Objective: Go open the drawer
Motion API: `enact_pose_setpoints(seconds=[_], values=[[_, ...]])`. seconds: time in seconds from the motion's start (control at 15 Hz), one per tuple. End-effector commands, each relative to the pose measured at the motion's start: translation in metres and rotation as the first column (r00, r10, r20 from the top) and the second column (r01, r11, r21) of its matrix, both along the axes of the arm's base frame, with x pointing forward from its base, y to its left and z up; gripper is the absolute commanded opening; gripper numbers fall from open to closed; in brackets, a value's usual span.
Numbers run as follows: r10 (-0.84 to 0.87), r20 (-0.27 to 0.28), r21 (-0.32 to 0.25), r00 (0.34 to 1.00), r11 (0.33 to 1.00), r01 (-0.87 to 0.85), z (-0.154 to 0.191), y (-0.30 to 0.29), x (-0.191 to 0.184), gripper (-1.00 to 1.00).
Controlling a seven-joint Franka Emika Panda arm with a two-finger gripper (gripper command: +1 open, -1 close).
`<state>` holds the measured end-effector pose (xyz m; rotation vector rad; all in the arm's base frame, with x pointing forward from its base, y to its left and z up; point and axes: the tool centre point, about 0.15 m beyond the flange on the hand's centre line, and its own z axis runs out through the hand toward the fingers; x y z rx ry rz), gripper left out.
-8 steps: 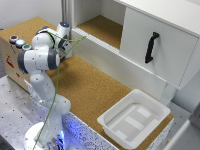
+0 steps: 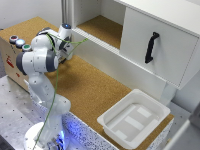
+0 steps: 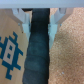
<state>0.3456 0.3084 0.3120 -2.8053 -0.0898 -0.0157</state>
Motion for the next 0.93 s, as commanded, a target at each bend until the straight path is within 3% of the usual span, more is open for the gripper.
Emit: enact_pose_setpoints(seconds=[0.0, 0.87], values=[[0.005, 0.003, 0.143, 1.0, 0.99, -0.006, -0.041, -0.048, -0.008, -1.0], [-0.009, -0.025, 0.118, 1.0, 0.993, 0.012, -0.046, -0.114, 0.003, -1.0]])
